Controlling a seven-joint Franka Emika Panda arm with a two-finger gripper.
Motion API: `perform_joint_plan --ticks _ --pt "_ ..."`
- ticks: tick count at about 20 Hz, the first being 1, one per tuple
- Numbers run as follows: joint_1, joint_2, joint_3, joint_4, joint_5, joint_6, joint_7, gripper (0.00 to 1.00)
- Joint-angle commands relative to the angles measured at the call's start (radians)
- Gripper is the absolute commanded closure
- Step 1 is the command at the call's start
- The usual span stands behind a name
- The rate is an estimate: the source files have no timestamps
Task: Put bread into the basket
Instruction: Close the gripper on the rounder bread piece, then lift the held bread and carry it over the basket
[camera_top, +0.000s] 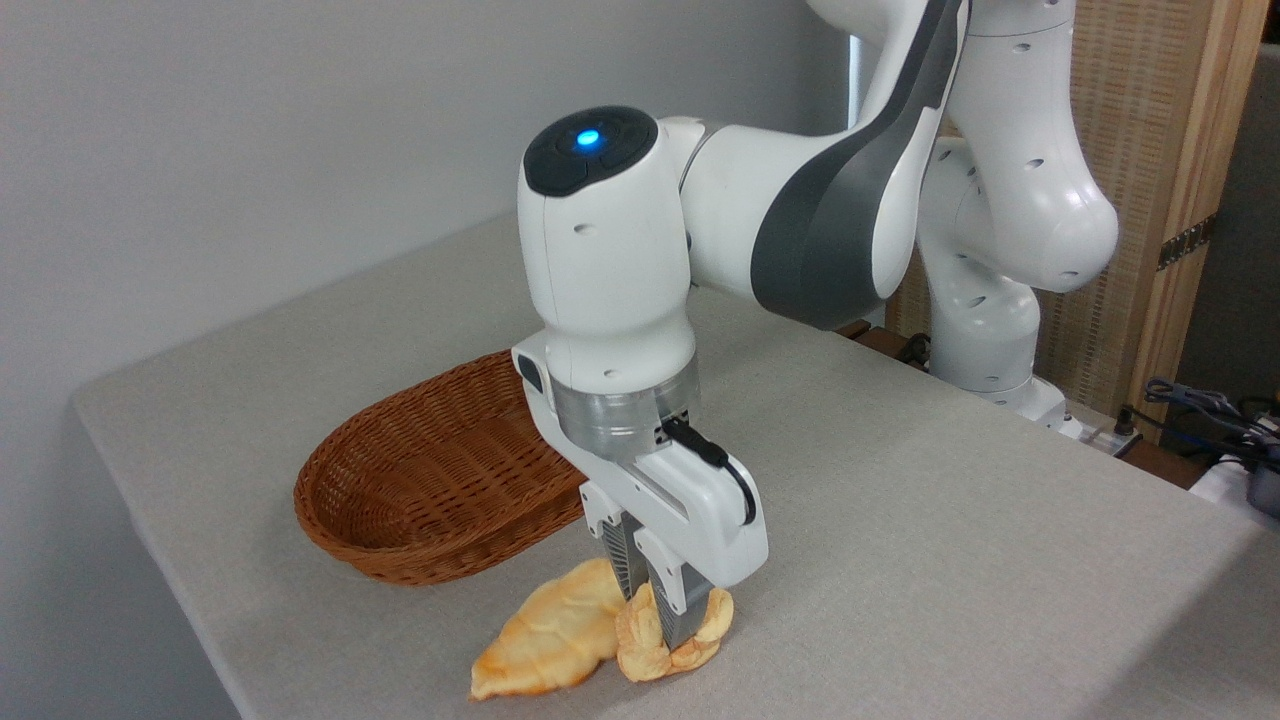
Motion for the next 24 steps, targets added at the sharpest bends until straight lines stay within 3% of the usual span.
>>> perform_joint_plan --ticks 1,8,14,24 --pt "-0.009 -0.042 0.006 0.008 -0.016 0.018 0.023 0.77" --pt "-0.020 -0.074 -0.009 0.034 -0.027 0.016 0.022 0.74" --pt "-0.021 -0.074 -0.107 0.089 -0.138 0.010 0.011 0.74" --pt "-0.021 -0.073 -0.271 0.097 -0.149 0.010 -0.092 0.70"
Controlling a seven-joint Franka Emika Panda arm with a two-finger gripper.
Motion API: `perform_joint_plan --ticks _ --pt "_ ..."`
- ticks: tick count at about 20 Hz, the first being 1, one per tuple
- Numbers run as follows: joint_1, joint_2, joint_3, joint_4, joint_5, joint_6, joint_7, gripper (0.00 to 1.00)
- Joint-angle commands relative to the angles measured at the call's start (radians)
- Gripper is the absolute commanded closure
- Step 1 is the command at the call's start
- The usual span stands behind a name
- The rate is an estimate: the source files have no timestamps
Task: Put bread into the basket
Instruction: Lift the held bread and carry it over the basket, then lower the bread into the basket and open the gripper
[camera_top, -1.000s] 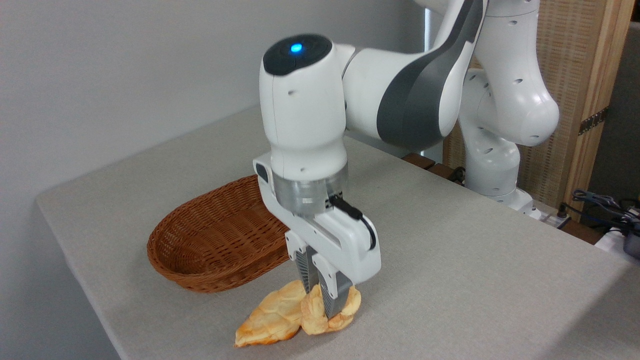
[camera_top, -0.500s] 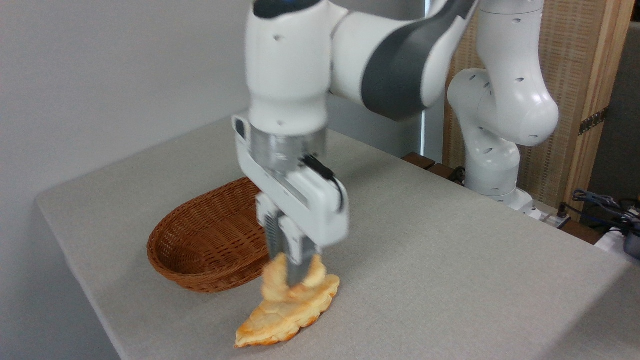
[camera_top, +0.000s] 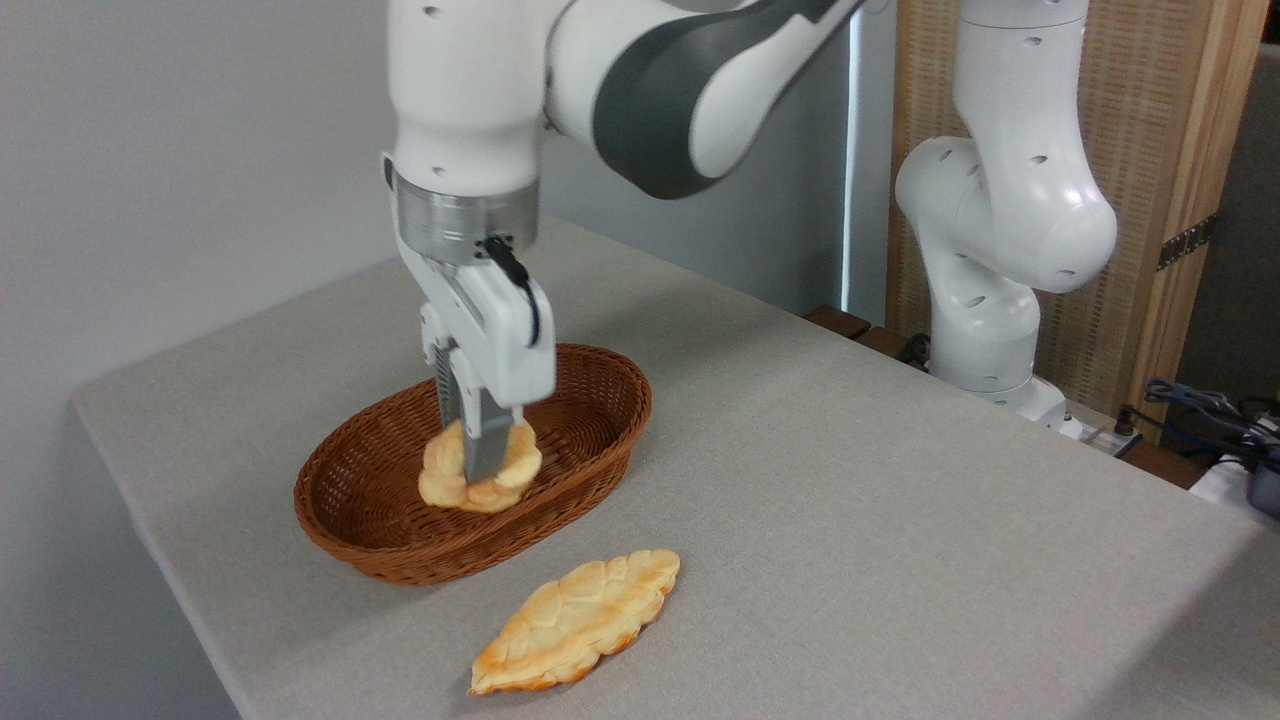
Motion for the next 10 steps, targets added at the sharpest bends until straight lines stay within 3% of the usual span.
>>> perform_joint_plan --ticks 1,2,3,4,6,9,10 --pt "0.002 0.002 -0.066 0.004 -0.019 0.009 -0.051 0.70" --pt "0.002 0.004 -0.077 0.004 -0.019 0.009 -0.062 0.68" --pt "0.002 0.009 -0.097 0.004 -0.017 0.009 -0.086 0.60" --pt "0.002 0.013 -0.113 0.004 -0.017 0.009 -0.106 0.38" --pt "0.002 0.024 -0.138 0.004 -0.017 0.009 -0.132 0.15" --pt "0.002 0.027 -0.149 0.003 -0.013 0.009 -0.162 0.00" --pt "0.001 0.028 -0.149 0.004 -0.014 0.009 -0.165 0.00"
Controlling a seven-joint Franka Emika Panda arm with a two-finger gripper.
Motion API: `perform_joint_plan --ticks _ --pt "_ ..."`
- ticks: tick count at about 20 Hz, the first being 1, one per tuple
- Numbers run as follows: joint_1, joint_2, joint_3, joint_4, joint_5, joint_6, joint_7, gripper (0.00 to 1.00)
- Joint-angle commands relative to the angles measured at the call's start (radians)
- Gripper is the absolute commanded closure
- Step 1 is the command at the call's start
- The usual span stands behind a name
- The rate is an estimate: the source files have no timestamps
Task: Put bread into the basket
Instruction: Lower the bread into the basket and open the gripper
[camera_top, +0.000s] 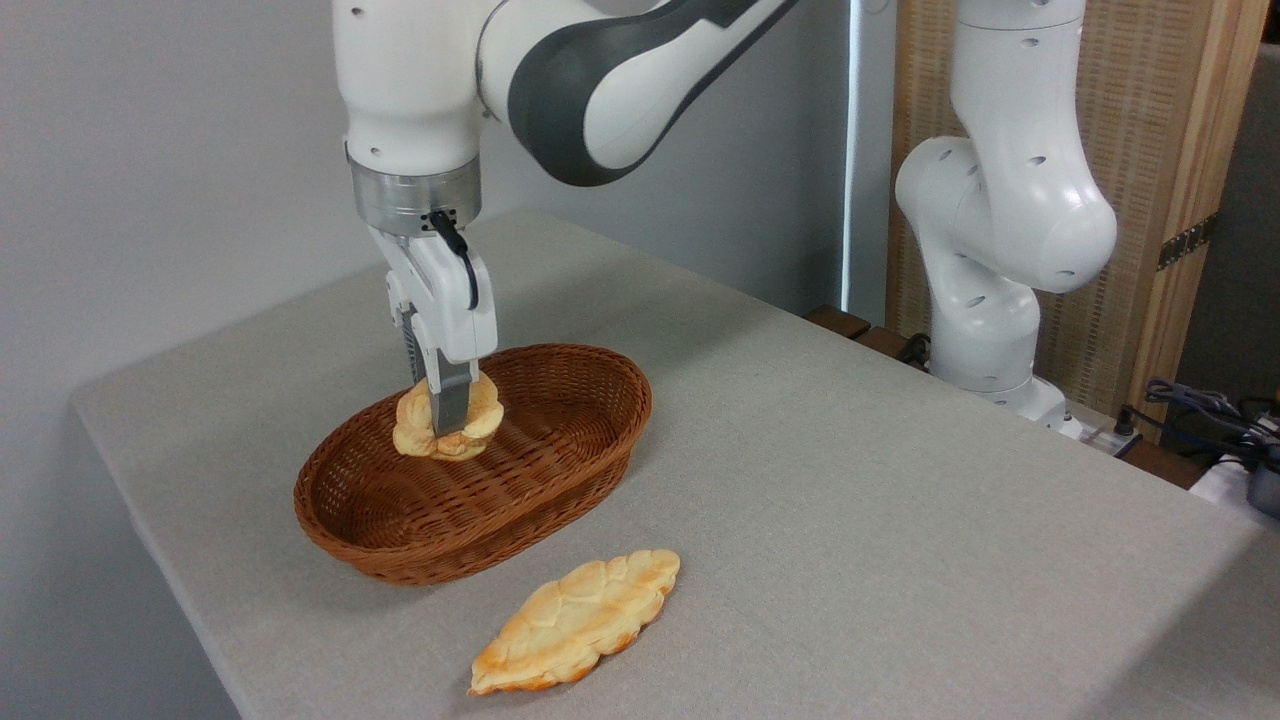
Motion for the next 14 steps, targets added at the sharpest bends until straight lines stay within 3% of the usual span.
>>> perform_joint_plan --ticks 1,14 --pt "0.002 0.009 -0.007 0.003 -0.014 0.007 -0.030 0.00" --pt "0.007 0.017 -0.018 0.005 -0.009 0.006 -0.034 0.00"
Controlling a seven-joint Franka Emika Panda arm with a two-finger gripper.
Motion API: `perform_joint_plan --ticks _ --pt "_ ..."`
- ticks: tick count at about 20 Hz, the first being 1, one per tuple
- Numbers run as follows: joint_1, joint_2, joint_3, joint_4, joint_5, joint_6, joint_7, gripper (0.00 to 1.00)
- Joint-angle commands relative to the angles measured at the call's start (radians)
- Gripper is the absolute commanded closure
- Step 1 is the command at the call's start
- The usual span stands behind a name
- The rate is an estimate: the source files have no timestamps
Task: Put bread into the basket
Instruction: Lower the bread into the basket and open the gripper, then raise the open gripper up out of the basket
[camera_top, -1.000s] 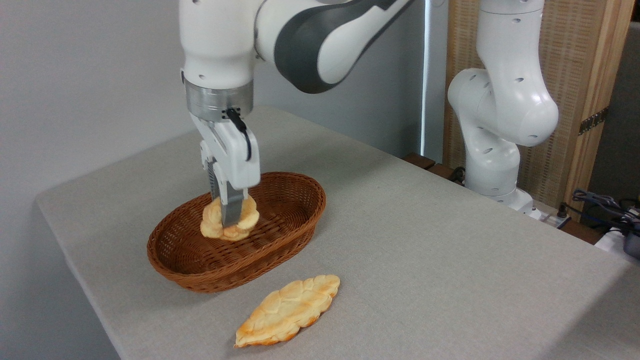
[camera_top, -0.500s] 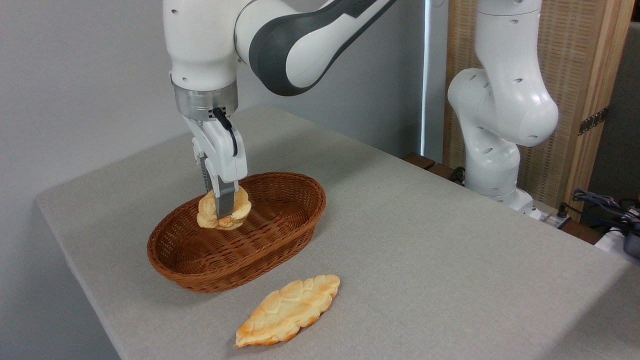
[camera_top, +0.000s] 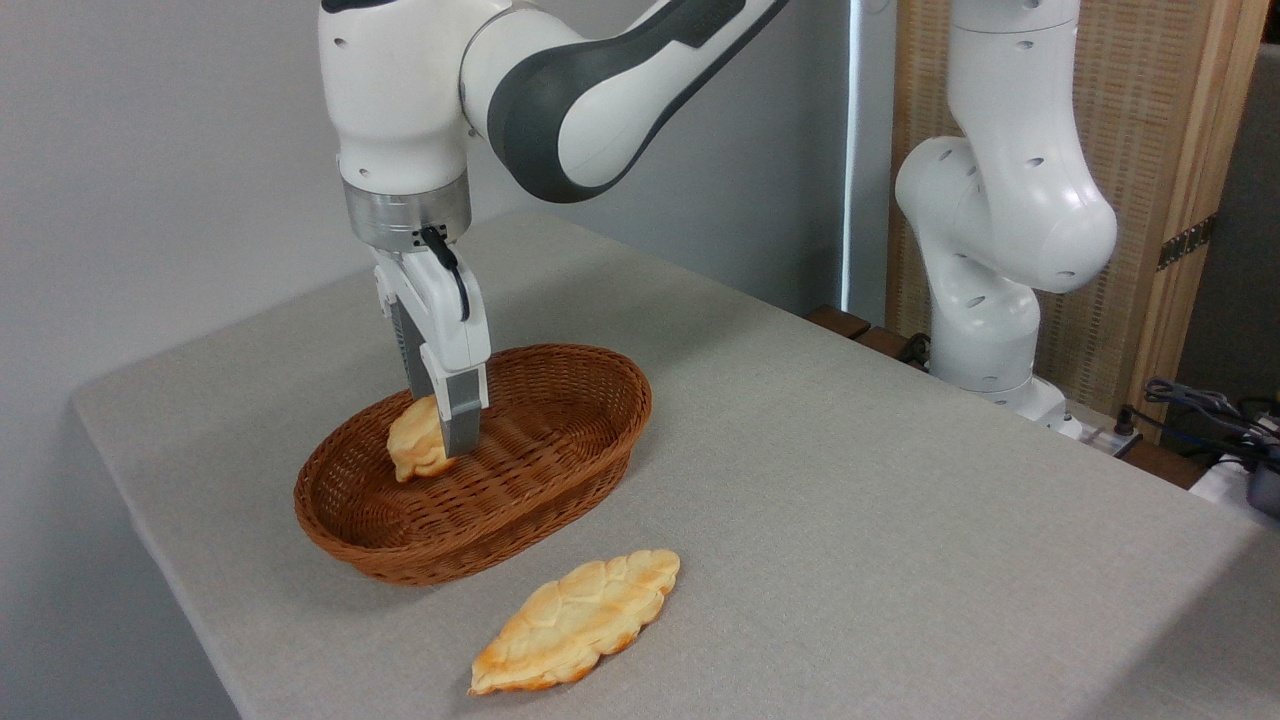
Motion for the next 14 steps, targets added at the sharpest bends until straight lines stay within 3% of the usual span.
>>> perform_joint_plan --ticks 1,4,7,13,14 --pt "0.009 -0.013 0.009 0.006 -0.009 0.006 -0.010 0.00" --pt "0.022 -0.020 0.020 0.036 -0.008 0.006 -0.010 0.00" --pt "0.024 -0.037 0.075 0.079 -0.005 0.004 -0.010 0.00" --pt "0.039 -0.056 0.119 0.093 0.044 -0.019 -0.027 0.00" --pt "0.039 -0.056 0.119 0.095 0.073 -0.020 -0.030 0.00"
